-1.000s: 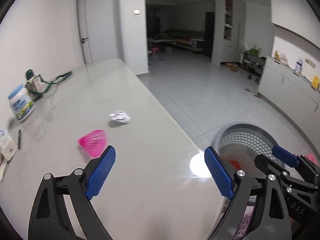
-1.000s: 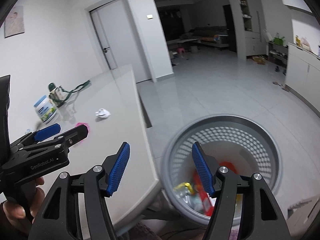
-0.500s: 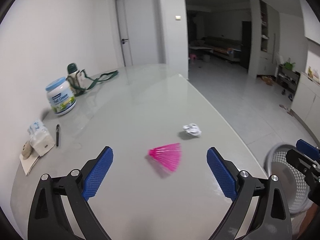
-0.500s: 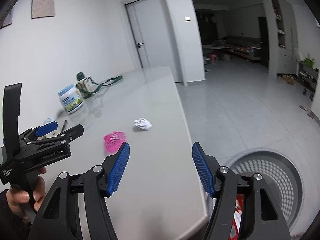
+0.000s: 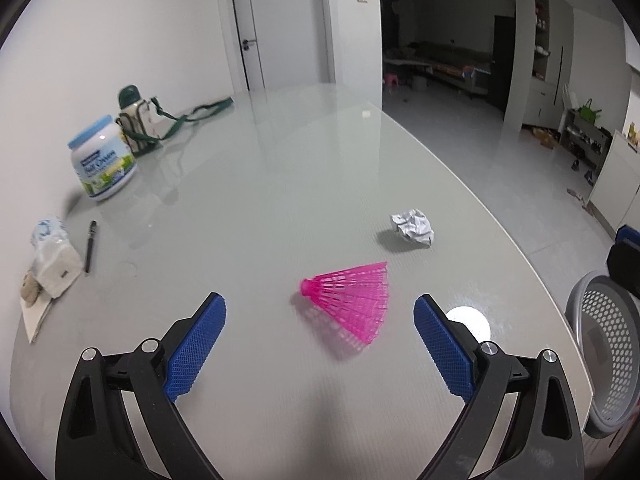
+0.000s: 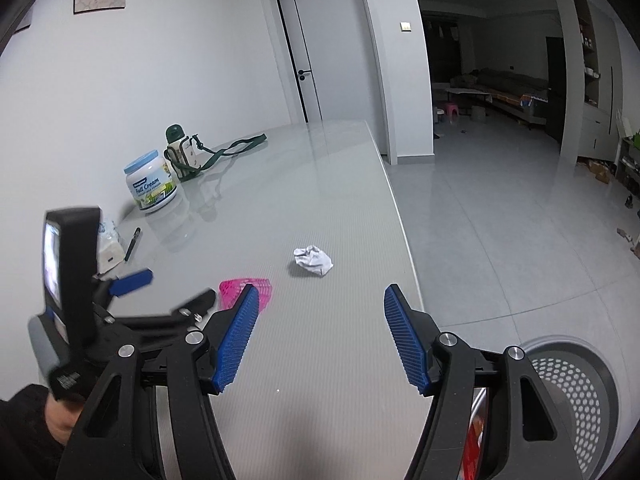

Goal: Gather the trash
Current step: 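Close the left tool on the pink shuttlecock, then grasp the crumpled white paper with the right tool while the left tool holds the shuttlecock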

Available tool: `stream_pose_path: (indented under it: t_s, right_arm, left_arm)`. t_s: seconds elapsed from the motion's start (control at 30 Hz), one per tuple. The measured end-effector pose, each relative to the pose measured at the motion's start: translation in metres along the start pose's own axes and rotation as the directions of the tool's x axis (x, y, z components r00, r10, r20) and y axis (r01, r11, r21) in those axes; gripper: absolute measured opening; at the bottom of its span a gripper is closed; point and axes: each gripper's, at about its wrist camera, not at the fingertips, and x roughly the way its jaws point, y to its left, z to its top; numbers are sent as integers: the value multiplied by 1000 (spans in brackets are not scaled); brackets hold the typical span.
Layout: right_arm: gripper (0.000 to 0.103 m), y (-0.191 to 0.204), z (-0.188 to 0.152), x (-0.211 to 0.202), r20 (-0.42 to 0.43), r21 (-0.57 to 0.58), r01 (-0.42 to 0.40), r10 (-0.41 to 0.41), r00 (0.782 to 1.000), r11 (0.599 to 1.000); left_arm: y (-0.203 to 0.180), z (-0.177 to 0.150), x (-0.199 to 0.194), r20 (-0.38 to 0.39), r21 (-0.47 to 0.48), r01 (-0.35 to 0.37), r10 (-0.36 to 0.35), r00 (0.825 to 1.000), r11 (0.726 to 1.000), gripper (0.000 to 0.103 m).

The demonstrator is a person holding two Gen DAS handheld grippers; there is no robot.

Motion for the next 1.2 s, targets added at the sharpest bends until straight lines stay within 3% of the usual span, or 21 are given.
stream_pose_path:
  t_s: [0.3, 0.4, 0.57, 0.63, 0.67, 0.73, 0.77, 1.2]
  right_arm:
    - [63, -12, -5, 24, -47, 38, -10, 12, 999, 999]
    - [63, -17, -6, 32, -61, 48, -3, 6, 998, 999]
    - [63, -20, -4, 46, -79, 59, -3, 7, 997, 998]
    - [63, -18, -3, 53, -86, 57, -5, 10, 996, 998]
    - [63, -18, -3, 55, -90, 55, -4, 9, 996, 999]
    - [63, -16, -3, 63, -106, 48, -4, 9, 994, 999]
    - [63, -17, -3, 65, -112, 46, -6, 11, 994, 999]
    - [63, -6, 9, 120, -184, -34, 5, -11, 983, 999]
  left_arm:
    - [-6, -2, 57, -70, -20, -66, 64, 995, 998, 93]
    - [-4, -4, 71, -96, -37, -74, 71, 993, 997, 89]
    - [4, 0, 79, -109, -76, -53, 44, 993, 996, 68]
    - [6, 1, 82, -114, -84, -38, 28, 993, 996, 44]
    - [7, 2, 82, -113, -88, -33, 23, 993, 996, 39]
    - [7, 3, 80, -110, -93, -17, 6, 994, 995, 16]
    - [9, 3, 79, -112, -97, -2, -9, 994, 995, 10]
    - [17, 11, 30, -12, -79, 30, -31, 999, 996, 10]
